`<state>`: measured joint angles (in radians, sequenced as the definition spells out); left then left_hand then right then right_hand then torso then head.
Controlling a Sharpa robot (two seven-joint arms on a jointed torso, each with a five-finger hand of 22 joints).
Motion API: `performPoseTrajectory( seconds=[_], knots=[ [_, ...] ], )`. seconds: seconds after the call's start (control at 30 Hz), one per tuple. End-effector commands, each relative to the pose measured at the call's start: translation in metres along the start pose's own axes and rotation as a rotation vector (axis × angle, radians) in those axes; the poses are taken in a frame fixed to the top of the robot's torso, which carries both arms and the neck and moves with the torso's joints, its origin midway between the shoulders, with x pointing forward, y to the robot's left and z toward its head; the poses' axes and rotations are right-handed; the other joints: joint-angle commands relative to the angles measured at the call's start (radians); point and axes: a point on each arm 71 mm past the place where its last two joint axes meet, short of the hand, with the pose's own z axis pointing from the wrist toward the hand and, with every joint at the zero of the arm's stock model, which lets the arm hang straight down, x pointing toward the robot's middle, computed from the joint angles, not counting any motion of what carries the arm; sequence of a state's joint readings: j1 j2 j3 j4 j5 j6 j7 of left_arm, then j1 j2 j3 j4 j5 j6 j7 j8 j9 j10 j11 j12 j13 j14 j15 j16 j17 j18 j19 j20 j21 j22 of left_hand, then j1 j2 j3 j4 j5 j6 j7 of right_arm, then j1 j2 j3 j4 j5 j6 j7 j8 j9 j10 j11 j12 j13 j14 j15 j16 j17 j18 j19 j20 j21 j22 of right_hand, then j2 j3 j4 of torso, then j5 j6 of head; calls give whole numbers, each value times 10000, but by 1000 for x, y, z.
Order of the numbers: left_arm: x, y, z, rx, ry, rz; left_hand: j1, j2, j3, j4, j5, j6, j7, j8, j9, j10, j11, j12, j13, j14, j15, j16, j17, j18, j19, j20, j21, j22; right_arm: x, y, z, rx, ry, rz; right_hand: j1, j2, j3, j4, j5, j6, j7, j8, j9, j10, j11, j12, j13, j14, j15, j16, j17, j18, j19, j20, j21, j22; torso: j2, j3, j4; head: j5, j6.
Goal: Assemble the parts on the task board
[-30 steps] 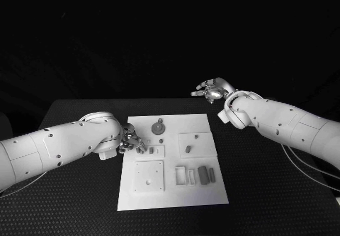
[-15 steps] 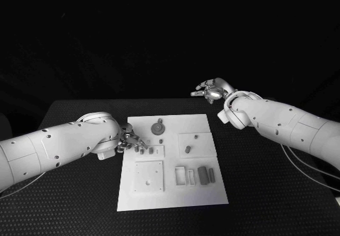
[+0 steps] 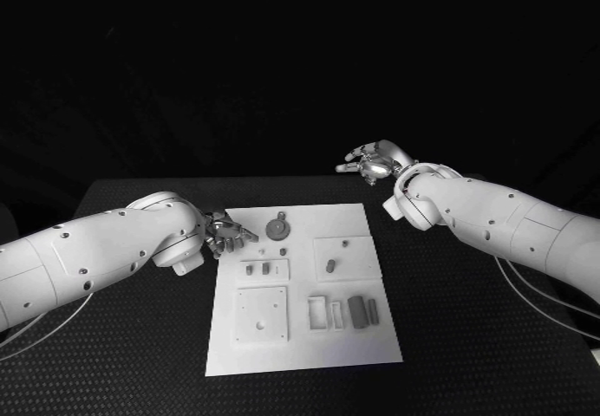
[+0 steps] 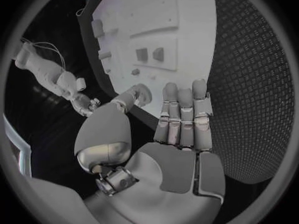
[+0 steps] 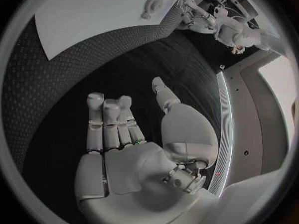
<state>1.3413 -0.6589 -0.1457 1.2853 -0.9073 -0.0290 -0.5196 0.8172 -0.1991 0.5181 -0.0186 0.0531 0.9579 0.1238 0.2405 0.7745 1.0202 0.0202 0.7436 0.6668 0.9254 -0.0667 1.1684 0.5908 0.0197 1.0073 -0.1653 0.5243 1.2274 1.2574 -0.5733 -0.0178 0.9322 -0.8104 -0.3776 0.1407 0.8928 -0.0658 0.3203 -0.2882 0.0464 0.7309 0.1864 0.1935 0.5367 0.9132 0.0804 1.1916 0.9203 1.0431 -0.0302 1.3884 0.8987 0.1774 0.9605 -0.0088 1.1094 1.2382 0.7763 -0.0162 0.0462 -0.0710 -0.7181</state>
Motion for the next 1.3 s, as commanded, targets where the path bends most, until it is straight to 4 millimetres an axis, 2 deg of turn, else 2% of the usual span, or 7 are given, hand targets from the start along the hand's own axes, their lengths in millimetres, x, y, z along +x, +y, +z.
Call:
performPoseTrajectory(
  seconds=[0.03, 0.1, 0.17, 0.27, 0.53, 0.87, 1.3],
  knots=[
    [-5, -17, -4, 2187, -876, -1605, 782, 502, -2, -762, 40, -405, 228, -18, -148, -537, 371, -772, -599, -465, 491, -836, -503, 98, -507, 421, -666, -446, 0, 0, 0, -92, 59, -52, -97, 36, -48, 10, 9, -1, 68, 37, -16, -95, -7, 31, -13, -70, 12, 62, -17, 844, -14, -46, -41, -12, -1, 4, 10, -10, 34],
    [-9, -24, -5, 2972, -1574, -1251, 1760, 894, 206, -1735, 148, -686, 109, -10, -313, -936, 660, -1349, -1113, -593, 778, -1327, -840, 184, -660, 729, -1061, -757, -1, 0, 0, -84, 53, -52, -97, 38, -47, 9, 9, 0, 68, 38, -15, -95, -7, 32, -14, -70, 12, 62, -17, 844, -14, -47, -41, -12, -3, 4, 14, -15, 51],
    [-10, -31, -8, 3637, -2088, -579, 2459, 806, 636, -2350, 171, -763, 338, 23, -596, -1042, 942, -2192, -1948, -670, 1093, -1793, -1133, 271, -741, 971, -1442, -1062, -1, -1, 0, -83, 49, -51, -97, 39, -47, 9, 9, 1, 67, 38, -15, -96, -7, 32, -15, -70, 12, 62, -17, 844, -14, -47, -41, -12, -2, 0, 17, -16, 74],
    [-8, -41, -10, 4420, -2439, 232, 2984, 741, 876, -2636, 204, -725, 241, 19, -873, -813, 1003, -2842, -2610, -533, 1080, -1913, -1219, 337, -602, 1078, -1523, -1133, -2, -2, 0, -59, 49, -48, -99, 39, -48, 8, 9, 4, 67, 40, -15, -96, -7, 33, -16, -70, 12, 63, -18, 844, -14, -47, -41, -12, 5, -10, 6, -13, 95],
    [12, -59, -11, 6254, -3216, 3016, 3710, 630, 839, -2669, 215, -207, 45, 87, -1480, 567, 848, -4317, -3753, -111, 901, -1812, -1129, 359, -171, 920, -1484, -1016, -1, -1, 0, -78, 72, -37, -95, 46, -44, 5, 9, 8, 66, 43, -14, -97, -8, 34, -19, -72, 11, 63, -20, 844, -15, -47, -42, -13, 0, -8, 16, -18, 179],
    [44, -63, -3, 6967, -3375, 4898, 3945, 485, 588, -2651, 215, 102, -2, 108, -1815, 1309, 663, -5111, -3992, 967, 424, -432, -275, 576, 1111, 420, -403, -113, 1, 0, 1, -101, 108, -26, -95, 54, -41, 5, 10, 12, 65, 45, -14, -97, -9, 36, -21, -72, 10, 64, -22, 844, -14, -48, -42, -14, 8, -5, -14, -13, 243],
    [60, -62, 9, 6599, -3044, 5006, 3830, 346, 521, -2553, 206, -61, 66, -23, -2054, 1198, 743, -5760, -4149, 1066, 495, 282, 61, 823, 1354, 458, 112, 543, 1, 1, 0, -114, 132, -12, -95, 61, -39, 3, 9, 16, 64, 47, -14, -96, -10, 39, -25, -71, 9, 67, -24, 844, -12, -48, -41, -14, 19, 1, -11, -71, 243]
  ],
)
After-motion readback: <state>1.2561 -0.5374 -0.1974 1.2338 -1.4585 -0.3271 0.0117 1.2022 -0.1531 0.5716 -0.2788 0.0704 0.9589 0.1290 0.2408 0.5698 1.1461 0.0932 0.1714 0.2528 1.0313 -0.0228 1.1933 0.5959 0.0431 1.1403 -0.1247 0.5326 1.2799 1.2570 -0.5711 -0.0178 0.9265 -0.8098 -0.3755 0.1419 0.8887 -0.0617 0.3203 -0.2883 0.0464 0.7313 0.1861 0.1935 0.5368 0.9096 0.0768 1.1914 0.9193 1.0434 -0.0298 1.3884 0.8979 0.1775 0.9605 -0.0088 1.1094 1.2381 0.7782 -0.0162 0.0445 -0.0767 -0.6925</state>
